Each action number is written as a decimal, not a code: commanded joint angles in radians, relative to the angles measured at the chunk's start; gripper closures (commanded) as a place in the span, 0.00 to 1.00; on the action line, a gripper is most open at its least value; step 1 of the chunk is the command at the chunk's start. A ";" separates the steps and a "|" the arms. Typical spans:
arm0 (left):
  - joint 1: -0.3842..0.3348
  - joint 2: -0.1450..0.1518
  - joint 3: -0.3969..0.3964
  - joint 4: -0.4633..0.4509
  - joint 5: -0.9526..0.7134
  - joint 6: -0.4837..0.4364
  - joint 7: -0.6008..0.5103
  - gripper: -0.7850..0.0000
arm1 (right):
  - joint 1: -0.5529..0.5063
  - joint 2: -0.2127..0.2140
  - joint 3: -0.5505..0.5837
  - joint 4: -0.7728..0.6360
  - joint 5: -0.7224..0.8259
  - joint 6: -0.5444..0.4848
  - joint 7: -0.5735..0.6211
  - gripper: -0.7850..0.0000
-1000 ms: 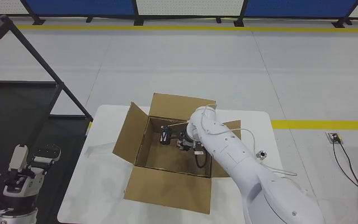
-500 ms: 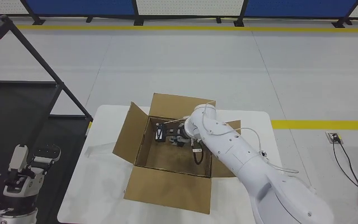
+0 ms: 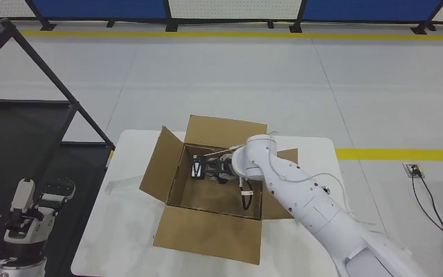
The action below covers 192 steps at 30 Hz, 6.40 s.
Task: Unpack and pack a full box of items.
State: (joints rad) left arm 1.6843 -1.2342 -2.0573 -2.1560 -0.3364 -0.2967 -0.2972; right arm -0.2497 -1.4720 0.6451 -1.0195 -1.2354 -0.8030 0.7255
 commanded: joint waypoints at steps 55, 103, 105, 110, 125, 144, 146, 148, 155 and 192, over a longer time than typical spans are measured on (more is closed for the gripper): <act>0.000 0.000 0.000 0.000 0.000 0.000 0.000 0.00 | -1.105 0.284 1.225 -1.028 0.550 0.159 0.368 1.00; 0.000 0.000 0.000 0.000 0.000 0.000 0.000 0.00 | -0.569 0.412 0.838 0.054 0.740 0.299 0.533 0.72; 0.000 0.000 0.000 0.000 0.000 0.000 0.000 0.00 | -0.564 0.414 0.831 0.061 0.742 0.298 0.528 0.67; 0.000 0.000 0.000 0.000 0.000 0.000 0.000 0.00 | -0.557 0.419 0.815 0.071 0.749 0.297 0.519 0.62; 0.000 0.000 0.000 0.000 0.000 0.000 0.000 0.00 | -0.561 0.440 0.794 0.052 0.772 0.314 0.505 0.40; 0.000 0.000 0.000 0.000 0.000 0.000 0.000 0.00 | -0.588 0.467 0.792 -0.041 0.821 0.290 0.449 0.34; 0.000 0.000 0.000 0.000 0.000 0.000 0.000 0.00 | -0.598 0.472 0.800 -0.067 0.829 0.267 0.427 0.39; 0.000 0.000 0.000 0.000 0.000 0.000 0.000 0.00 | -0.610 0.473 0.802 -0.103 0.850 0.237 0.401 0.39; 0.000 0.000 0.000 0.000 0.000 0.000 0.000 0.00 | -0.617 0.473 0.773 -0.179 0.921 0.118 0.326 0.39; 0.000 0.000 0.000 0.000 0.000 0.000 0.000 0.00 | -0.374 0.381 0.382 0.087 0.935 -0.099 -0.016 0.18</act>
State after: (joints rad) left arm 1.6843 -1.2342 -2.0573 -2.1560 -0.3364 -0.2967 -0.2972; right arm -0.6228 -1.0859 1.0372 -0.9408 -0.2930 -0.8884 0.7422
